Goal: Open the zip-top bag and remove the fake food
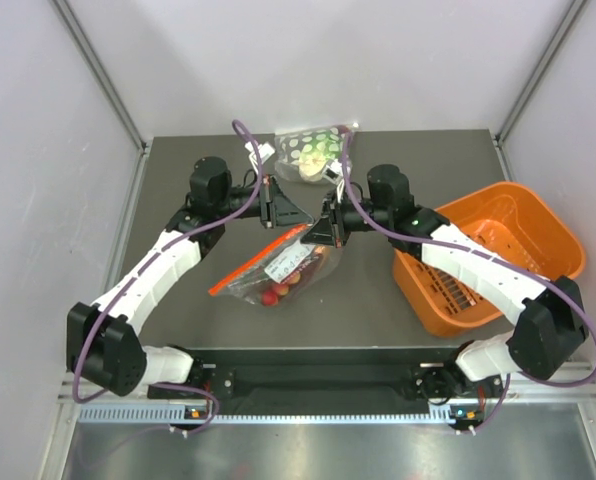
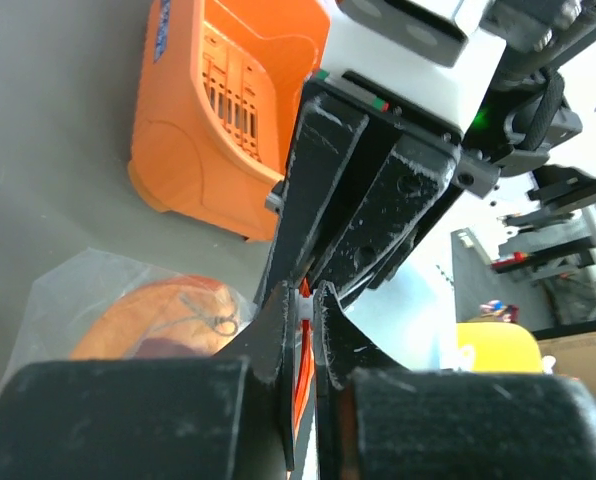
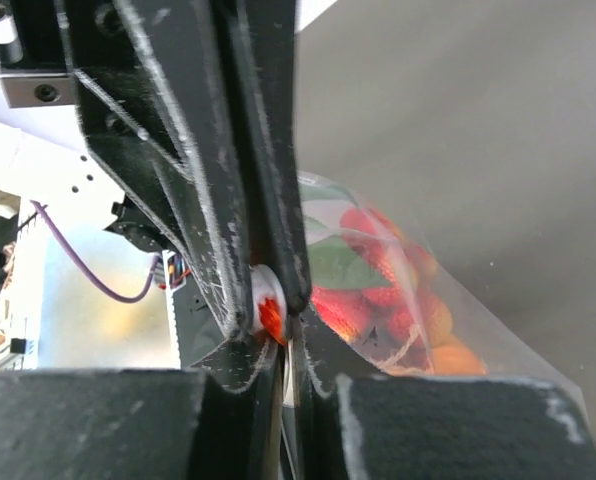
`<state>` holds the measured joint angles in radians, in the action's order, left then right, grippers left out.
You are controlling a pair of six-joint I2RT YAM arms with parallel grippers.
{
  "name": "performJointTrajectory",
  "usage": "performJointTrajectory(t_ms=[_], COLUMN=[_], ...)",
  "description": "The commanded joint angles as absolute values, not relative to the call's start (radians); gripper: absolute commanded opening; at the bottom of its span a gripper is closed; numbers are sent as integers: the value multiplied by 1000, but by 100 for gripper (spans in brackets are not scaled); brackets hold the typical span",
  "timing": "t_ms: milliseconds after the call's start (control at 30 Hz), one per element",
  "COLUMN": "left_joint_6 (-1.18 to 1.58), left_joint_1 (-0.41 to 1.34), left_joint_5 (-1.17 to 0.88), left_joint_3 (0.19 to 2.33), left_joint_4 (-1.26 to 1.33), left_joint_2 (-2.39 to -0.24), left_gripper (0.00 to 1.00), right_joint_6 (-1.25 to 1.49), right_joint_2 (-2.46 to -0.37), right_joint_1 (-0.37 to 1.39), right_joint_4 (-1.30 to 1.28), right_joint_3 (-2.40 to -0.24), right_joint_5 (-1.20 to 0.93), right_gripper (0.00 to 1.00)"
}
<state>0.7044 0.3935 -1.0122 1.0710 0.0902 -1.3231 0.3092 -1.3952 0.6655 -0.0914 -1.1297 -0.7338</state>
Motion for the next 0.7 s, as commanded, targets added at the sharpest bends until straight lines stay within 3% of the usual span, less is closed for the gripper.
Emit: performJointTrajectory(t_ms=[0,133,167,267,367,667], left_joint_6=[608,534,529,509,485,371], left_joint_1=[397,396,396,396,394,396], left_joint_5=[-1019,-996,-1006,-1019,-1037,-1040], left_joint_3=[1095,1160,1167,1200,1226,1292], left_joint_4=[26,-84,-89,-115,-141,-259], left_joint_2=[-1256,-1246,-1246,-1249,-1255,-1264], left_gripper=[0,0,0,0,0,0], right_joint_6=[279,262,259,233,210,198], right_joint_2=[-1393,-1359,-1353,-1325,-1301,-1321], right_joint_1=[667,652,646,638,632,623], right_joint_4=[-92,-130,-147,-198,-224,-204], right_joint_3=[-1192,-1200,-1204,-1233,-1255,-1305], right_joint_5=[-693,-684,-686,-687,-692,-814], right_gripper=[6,14,25,41,52,56])
